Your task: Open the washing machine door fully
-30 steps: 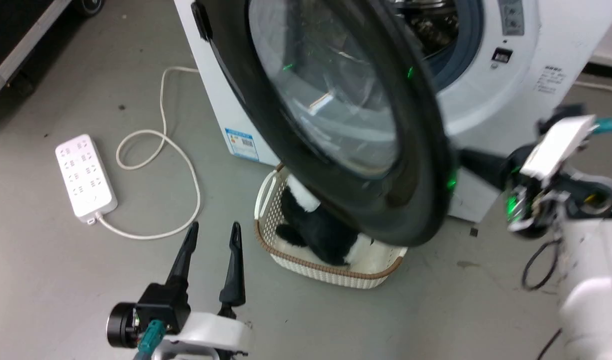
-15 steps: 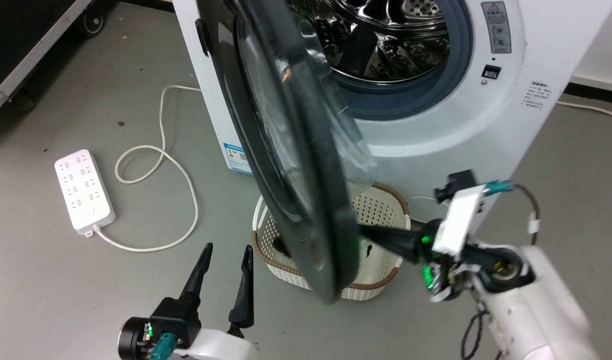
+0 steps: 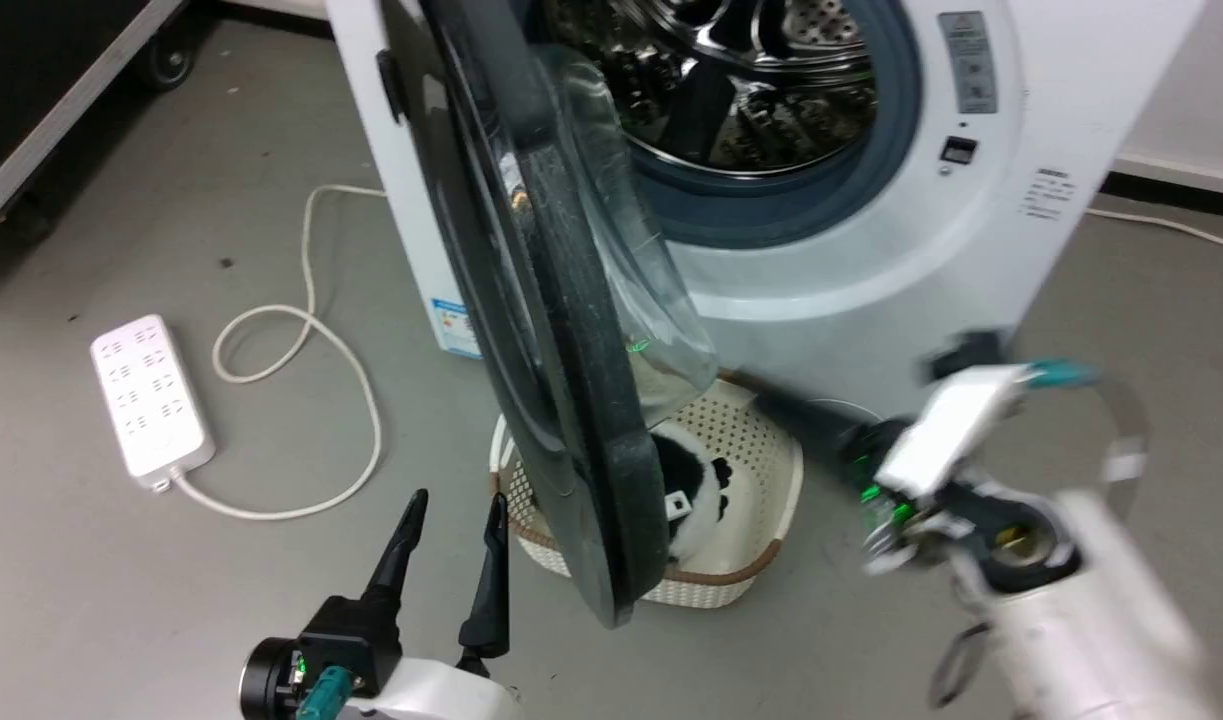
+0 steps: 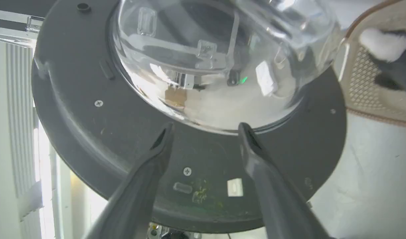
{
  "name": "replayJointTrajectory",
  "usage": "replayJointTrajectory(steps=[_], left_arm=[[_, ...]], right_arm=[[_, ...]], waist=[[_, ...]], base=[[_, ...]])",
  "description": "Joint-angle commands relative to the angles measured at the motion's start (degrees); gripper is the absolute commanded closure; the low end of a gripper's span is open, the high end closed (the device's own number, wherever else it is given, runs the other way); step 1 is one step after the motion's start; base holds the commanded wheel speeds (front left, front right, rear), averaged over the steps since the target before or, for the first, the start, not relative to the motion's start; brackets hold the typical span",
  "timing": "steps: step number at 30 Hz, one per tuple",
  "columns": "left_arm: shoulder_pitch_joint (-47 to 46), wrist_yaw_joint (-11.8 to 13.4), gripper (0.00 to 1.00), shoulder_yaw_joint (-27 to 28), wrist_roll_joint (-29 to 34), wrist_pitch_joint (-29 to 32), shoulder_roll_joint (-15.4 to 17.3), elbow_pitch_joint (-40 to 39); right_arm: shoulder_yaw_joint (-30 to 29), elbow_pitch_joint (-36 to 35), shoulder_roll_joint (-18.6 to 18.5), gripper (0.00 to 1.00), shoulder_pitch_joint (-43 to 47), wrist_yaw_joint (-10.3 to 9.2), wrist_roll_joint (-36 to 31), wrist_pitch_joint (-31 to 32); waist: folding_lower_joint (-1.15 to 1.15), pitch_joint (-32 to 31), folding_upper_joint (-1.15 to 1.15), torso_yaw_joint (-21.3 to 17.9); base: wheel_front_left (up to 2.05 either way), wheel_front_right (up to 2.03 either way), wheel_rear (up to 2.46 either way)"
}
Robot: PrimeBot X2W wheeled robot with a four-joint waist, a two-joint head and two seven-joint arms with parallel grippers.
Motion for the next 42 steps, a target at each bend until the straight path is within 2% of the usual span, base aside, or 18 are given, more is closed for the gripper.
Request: replayJointTrajectory(steps=[1,6,10,13,16,19,21,22,23,27,32,37,38,39,42], left_arm=[[0.7,-0.1,0.0,0.2,-0.3,-0.3,0.1,0.0],[0.2,-0.4,0.0,1.4,-0.6,-0.3,0.1,-0.2],[0.4,-1.0,0.0,3.3,-0.9,-0.3,0.1,0.3],[0.9,-1.4,0.0,4.9,-1.1,-0.3,0.1,0.6],[1.6,-1.9,0.0,6.1,-1.1,-0.3,0.1,0.7],[2.5,-2.4,0.0,7.0,-1.1,-0.3,0.2,0.7],[3.1,-2.8,0.0,7.2,-1.0,-0.3,0.2,0.7],[3.7,-3.4,0.0,7.4,-0.7,-0.3,0.3,1.1],[3.8,-3.5,0.0,7.5,-0.6,-0.3,0.3,1.3],[4.4,-4.1,0.0,7.9,-0.3,-0.3,0.3,1.9],[5.1,-4.6,0.0,8.4,-0.2,-0.3,0.3,3.2],[5.2,-5.0,0.0,8.6,0.0,-0.3,0.3,4.4],[5.2,-5.1,0.58,8.6,0.0,-0.3,0.3,4.6],[5.2,-5.2,1.0,8.6,0.1,-0.3,0.3,4.7],[5.2,-5.6,1.0,8.8,0.1,-0.3,0.2,4.7]], right_arm=[[-0.5,-1.0,-1.5,0.0,0.2,0.06,-1.4,-1.5],[-0.7,-10.5,-9.6,0.0,1.8,0.06,-16.7,-17.0],[2.1,-16.3,-18.1,0.0,6.6,0.06,-36.4,-31.8],[0.8,-17.7,-20.3,0.0,11.4,0.06,-49.8,-40.3],[-4.8,-19.3,-18.1,0.0,16.6,0.06,-60.8,-44.8],[-10.7,-22.2,-13.1,0.0,21.9,0.06,-69.9,-46.0],[-14.3,-24.6,-9.0,0.0,25.5,0.06,-74.7,-46.6],[-18.6,-28.0,-2.7,0.0,30.5,0.06,-80.1,-47.5],[-19.4,-28.9,-1.2,0.0,32.1,0.06,-81.3,-47.8],[-21.4,-30.1,1.5,0.0,36.8,0.06,-81.5,-48.7],[-19.6,-28.9,1.8,0.0,39.4,0.06,-77.5,-49.3],[-18.4,-27.7,1.8,0.0,39.6,0.06,-76.2,-49.6],[-18.3,-27.6,1.8,0.0,39.5,0.06,-76.1,-49.7],[-18.2,-27.5,1.8,0.0,39.4,0.06,-76.0,-49.7],[-18.2,-27.3,1.8,0.0,39.2,0.06,-75.7,-49.7]], waist=[[0.0,-0.4,0.0,-0.7],[0.0,-1.8,0.0,-3.2],[0.0,-3.7,0.0,-5.0],[0.0,-4.8,0.0,-6.5],[0.0,-5.5,0.0,-7.8],[0.0,-5.9,0.0,-9.1],[0.0,-6.0,0.0,-9.7],[0.0,-6.0,0.0,-10.5],[0.0,-6.0,0.0,-10.7],[0.0,-6.0,0.0,-11.2],[0.0,-6.3,0.0,-11.7],[0.0,-6.6,0.0,-11.9],[0.0,-6.6,0.0,-11.9],[0.0,-6.7,0.0,-11.9],[0.0,-6.8,0.0,-11.9]], base=[[0.0,0.0,0.0],[0.0,0.0,0.0],[0.0,0.0,0.0],[0.0,0.0,0.0],[0.0,0.0,0.0],[0.0,0.0,0.0],[0.0,0.0,0.0],[0.0,0.0,0.0],[0.0,0.0,0.0],[0.0,0.0,0.0],[0.0,0.0,0.0],[0.0,0.0,0.0],[0.0,0.0,0.0],[0.0,0.0,0.0],[0.0,0.0,0.0]])
